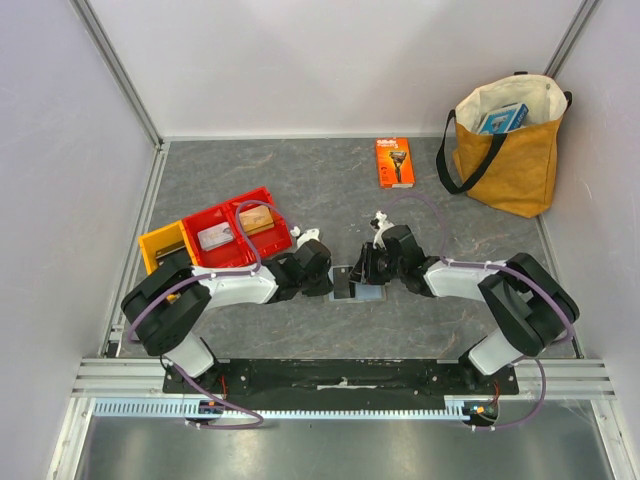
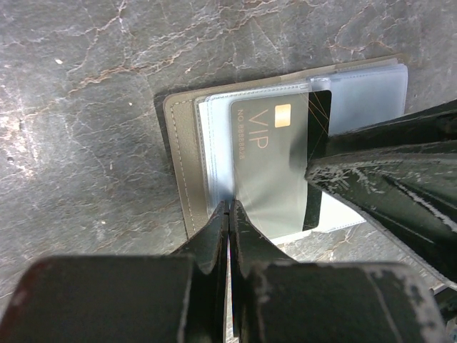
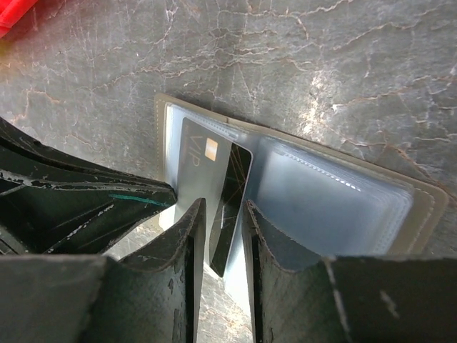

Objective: Take the credit cards out of the card holder
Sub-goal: Remove the credit card from the card holder.

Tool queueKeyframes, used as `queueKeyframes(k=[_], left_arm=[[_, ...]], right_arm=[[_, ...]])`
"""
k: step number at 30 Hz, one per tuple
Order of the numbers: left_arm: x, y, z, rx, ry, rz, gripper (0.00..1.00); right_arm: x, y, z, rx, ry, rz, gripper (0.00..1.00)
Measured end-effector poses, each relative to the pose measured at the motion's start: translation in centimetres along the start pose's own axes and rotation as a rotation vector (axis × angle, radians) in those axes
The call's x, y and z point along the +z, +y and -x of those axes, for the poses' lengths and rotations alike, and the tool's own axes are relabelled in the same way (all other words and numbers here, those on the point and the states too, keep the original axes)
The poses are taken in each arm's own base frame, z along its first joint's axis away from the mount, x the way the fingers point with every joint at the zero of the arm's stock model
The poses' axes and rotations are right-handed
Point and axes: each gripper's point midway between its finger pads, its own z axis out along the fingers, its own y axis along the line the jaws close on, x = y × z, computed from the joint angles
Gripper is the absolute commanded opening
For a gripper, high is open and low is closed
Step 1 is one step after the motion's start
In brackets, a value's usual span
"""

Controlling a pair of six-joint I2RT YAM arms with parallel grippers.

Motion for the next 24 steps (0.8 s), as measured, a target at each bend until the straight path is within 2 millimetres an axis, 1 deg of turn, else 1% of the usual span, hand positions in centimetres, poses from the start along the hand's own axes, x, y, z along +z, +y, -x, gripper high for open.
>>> queueKeyframes(k=[8, 14, 18, 24], left_arm=[[0.06, -0.15, 0.0, -0.014, -0.003, -0.011, 0.02], [0.11, -0.18, -0.01, -0.027, 0.001, -0.021, 0.02], [0.11, -0.19, -0.02, -0.034, 0.004, -0.025, 0.02], [0.14, -0.17, -0.01, -0.04, 0.002, -0.028, 0.02]], right_arm=[[0.23, -0.21, -0.53, 0.037, 0.006, 0.048, 0.24], [0.06, -0.3, -0.84, 0.076, 0.007, 0.11, 0.22], [0.15, -0.31, -0.97, 0.098, 0.009, 0.147, 0.16], [-0.05, -0.39, -1.0, 0.125, 0.009, 0.183, 0.01]])
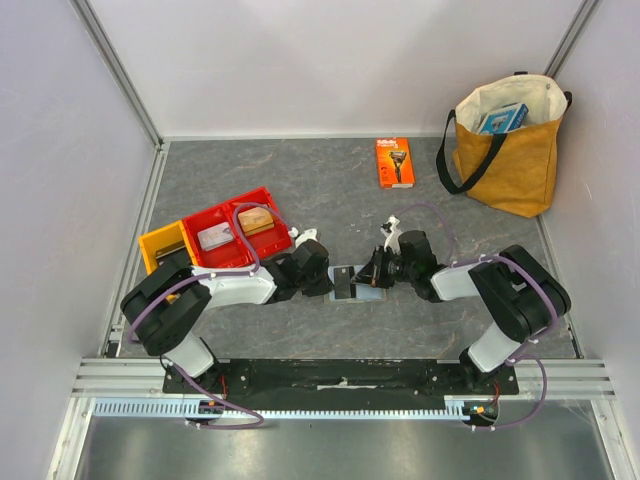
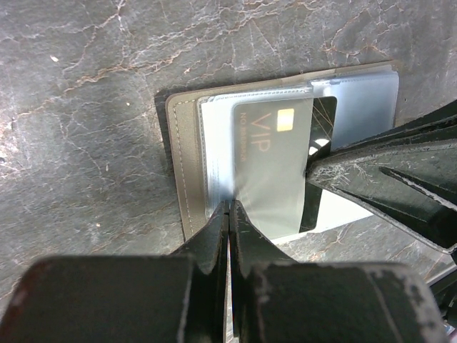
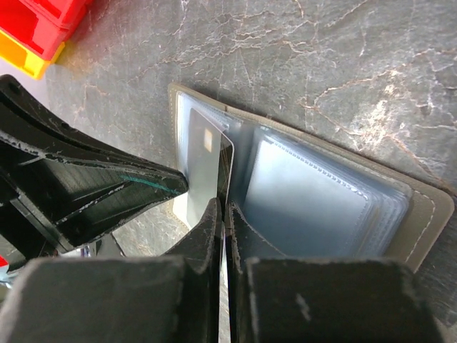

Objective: Take the credit cards out of the card holder
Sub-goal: Remove the credit card from the card holder.

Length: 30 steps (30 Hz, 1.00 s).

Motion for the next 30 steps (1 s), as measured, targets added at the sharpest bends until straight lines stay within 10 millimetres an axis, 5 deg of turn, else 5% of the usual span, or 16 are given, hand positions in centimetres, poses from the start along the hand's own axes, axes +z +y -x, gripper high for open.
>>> queueKeyframes(k=[19, 30], left_arm=[[0.0, 0.0, 0.1, -0.019, -0.003, -0.009, 0.02], [-2.8, 0.5, 1.1, -0.008, -0.049, -0.04, 0.53]], right_arm=[[-2.5, -1.5, 1.0, 0.018, 0.007, -0.005, 0.0], [-5.8, -0.2, 2.7, -0.065, -0.069, -0.053, 0.0]])
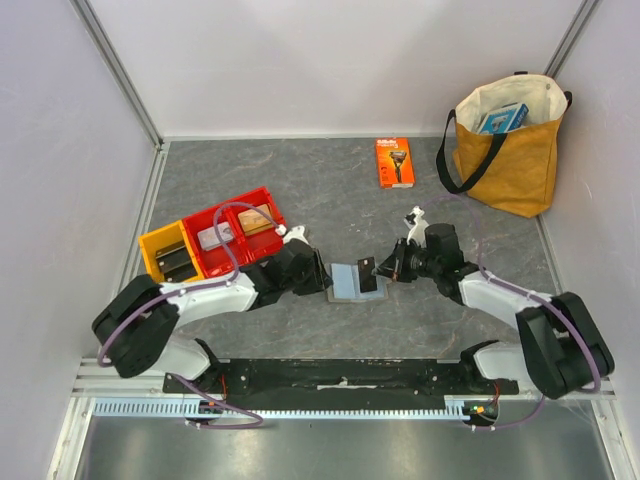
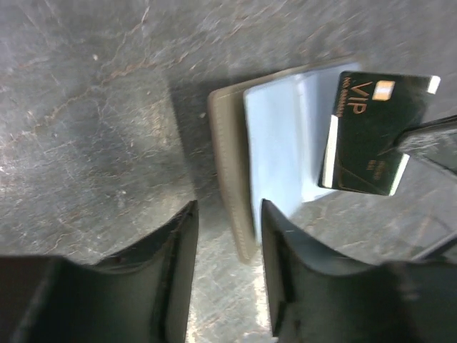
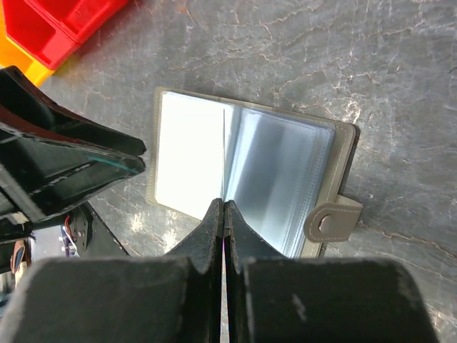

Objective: Take the credit cards out of the card holder
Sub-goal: Remove the credit card from the card holder.

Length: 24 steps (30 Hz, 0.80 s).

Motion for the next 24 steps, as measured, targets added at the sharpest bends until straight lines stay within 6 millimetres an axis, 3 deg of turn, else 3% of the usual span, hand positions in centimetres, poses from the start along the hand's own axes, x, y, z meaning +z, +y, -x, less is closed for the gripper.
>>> queueKeyframes(k=[3, 7, 13, 24], left_arm=[[-1.6, -1.3, 1.9, 0.002, -0.06, -0.062, 0.68], [-4.3, -3.3, 4.7, 0.011, -0.154, -0.172, 0.78], [-7.5, -5.9, 6.3, 0.091, -0.21, -0.353, 0.78], [-10.9, -9.7, 5.2, 0.228, -0.187, -0.669, 0.69]], right_arm=[[-1.0, 0.8, 0.7, -0.02, -0.031, 0.002, 0.0], [-2.2, 1.9, 1.1, -0.038, -0.054, 0.019, 0.0], [-3.6, 4.8, 2.4, -0.082, -0.079, 0.107, 0.0], [-6.5, 10.6, 3.3, -0.152, -0.096, 0.328, 0.0]])
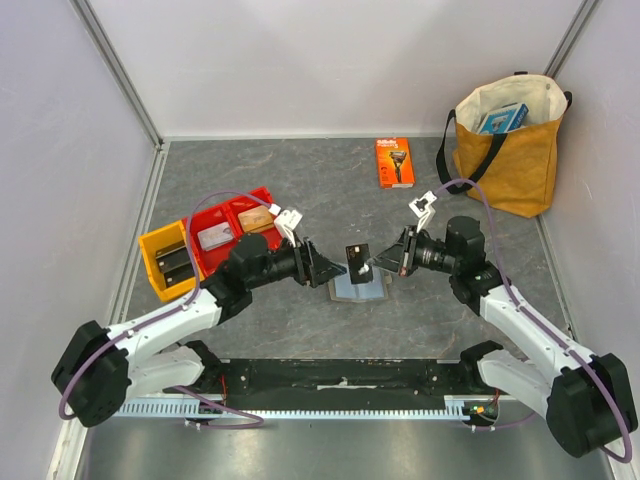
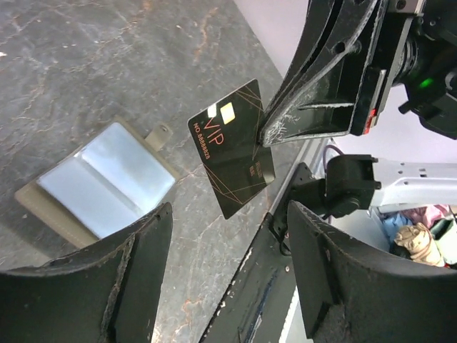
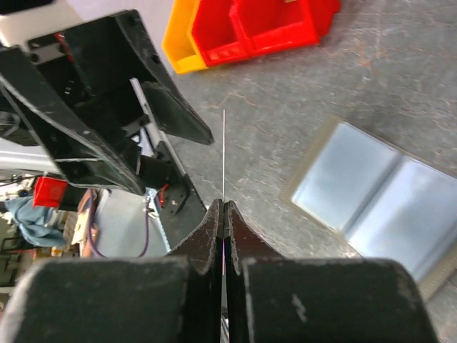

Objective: Take the credit cards out of the card holder
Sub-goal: Remove the credit card from the card holder.

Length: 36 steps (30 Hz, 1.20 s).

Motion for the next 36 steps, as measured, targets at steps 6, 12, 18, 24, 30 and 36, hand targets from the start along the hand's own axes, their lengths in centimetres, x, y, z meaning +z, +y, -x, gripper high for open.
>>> queueKeyframes(k=[6, 12, 18, 24, 30, 36], left_arm=[[0.4, -1.4, -0.5, -0.012, 0.007, -0.109, 0.65], [0.7, -2.3, -0.2, -0.024, -0.002, -0.161, 0.64], [0.7, -2.4, -0.1, -0.021, -0.004, -0.17, 0.6], [0.7, -2.4, 1.0, -0.017, -0.016, -0.17, 0.6], [0.3, -2.6, 3.3, 0.008, -0.022, -0.192, 0.6], [0.4, -4.0, 3.9, 0.062, 0.05, -0.26, 0.6]], right_arm=[[-0.4, 2.4, 0.9, 0.0, -0.022, 0.091, 0.0], [-0.6, 3.9, 1.5, 0.0, -0.035, 0.154, 0.0], [-0.7, 4.7, 1.5, 0.002, -0.027, 0.189, 0.0], [-0.9, 5.3, 1.3, -0.011, -0.012, 0.224, 0.0], [-1.1, 5.7, 1.0, -0.017, 0.01, 0.248, 0.0], [-1.1, 6.2, 0.4, -0.029, 0.033, 0.272, 0.0]])
